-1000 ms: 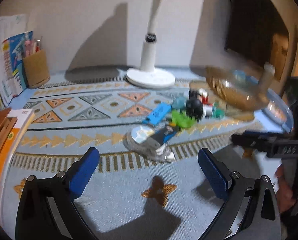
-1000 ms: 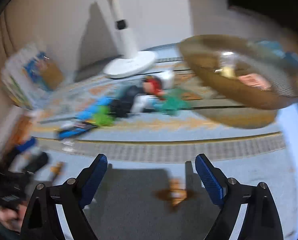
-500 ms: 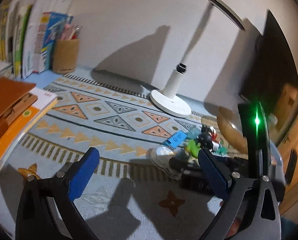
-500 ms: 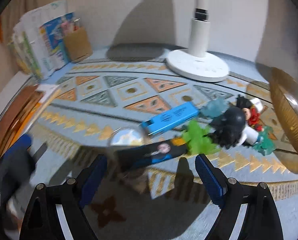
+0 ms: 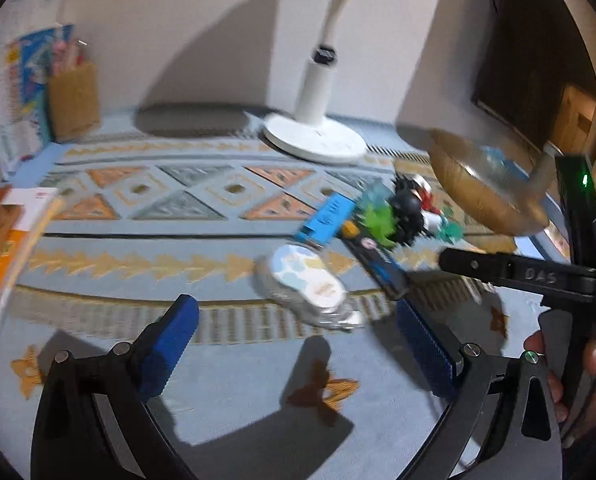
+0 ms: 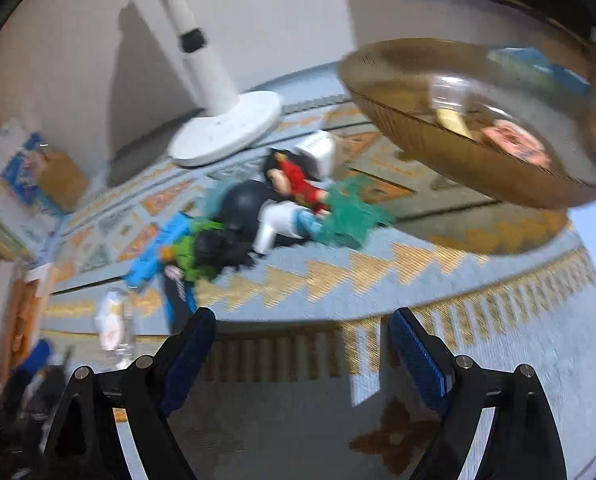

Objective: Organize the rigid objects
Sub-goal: 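Grasp the round clear tape case with the left tool while the right tool grasps the black-blue lighter, then carry the tape case and lighter over the amber bowl and open both tools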

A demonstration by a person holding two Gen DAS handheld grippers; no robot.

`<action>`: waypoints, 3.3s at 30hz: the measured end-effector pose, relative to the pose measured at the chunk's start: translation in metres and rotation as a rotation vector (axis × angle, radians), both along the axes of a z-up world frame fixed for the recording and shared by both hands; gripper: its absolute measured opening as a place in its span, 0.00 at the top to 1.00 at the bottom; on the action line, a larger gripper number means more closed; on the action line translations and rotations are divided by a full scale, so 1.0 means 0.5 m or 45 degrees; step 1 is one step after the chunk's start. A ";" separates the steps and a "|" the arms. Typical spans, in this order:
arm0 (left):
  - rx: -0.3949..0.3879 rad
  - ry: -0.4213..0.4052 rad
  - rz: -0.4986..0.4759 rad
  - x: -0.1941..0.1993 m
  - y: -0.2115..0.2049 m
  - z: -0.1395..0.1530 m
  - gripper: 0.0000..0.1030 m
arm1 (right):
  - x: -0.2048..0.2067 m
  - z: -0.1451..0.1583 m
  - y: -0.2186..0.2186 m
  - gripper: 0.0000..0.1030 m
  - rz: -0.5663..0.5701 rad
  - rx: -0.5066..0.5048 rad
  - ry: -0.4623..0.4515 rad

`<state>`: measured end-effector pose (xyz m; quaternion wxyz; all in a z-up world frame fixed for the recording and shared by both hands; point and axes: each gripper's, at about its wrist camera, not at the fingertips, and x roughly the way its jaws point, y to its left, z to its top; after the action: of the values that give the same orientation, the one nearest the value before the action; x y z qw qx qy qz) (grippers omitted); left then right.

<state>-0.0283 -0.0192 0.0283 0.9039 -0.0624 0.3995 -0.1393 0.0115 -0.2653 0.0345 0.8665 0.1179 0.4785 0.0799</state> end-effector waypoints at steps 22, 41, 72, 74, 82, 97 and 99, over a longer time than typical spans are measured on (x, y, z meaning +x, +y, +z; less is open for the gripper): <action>0.194 0.101 -0.072 0.049 -0.055 -0.036 0.46 | 0.050 -0.018 0.168 0.72 0.319 -0.258 -0.008; 0.066 0.097 -0.224 -0.041 -0.038 -0.029 0.47 | -0.149 -0.009 0.006 0.78 0.305 -0.233 0.047; 0.075 -0.218 -0.237 -0.047 -0.172 0.189 0.49 | -0.161 0.181 -0.091 0.78 0.177 -0.084 -0.335; 0.045 -0.281 -0.246 -0.038 -0.192 0.225 0.49 | -0.172 0.228 -0.146 0.78 0.090 -0.121 -0.412; -0.085 -0.416 -0.320 0.036 -0.319 0.326 0.49 | -0.157 0.343 -0.360 0.78 -0.225 -0.142 -0.520; -0.051 -0.103 -0.490 0.177 -0.542 0.128 0.48 | 0.018 0.188 -0.476 0.78 -0.333 -0.003 -0.212; -0.049 -0.105 -0.486 0.182 -0.547 0.122 0.44 | 0.029 0.182 -0.481 0.78 -0.369 -0.030 -0.186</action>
<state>0.0628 -0.2926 0.0892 0.8754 0.0030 0.3640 -0.3180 0.0263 -0.5056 0.1255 0.9027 0.1694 0.3931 -0.0434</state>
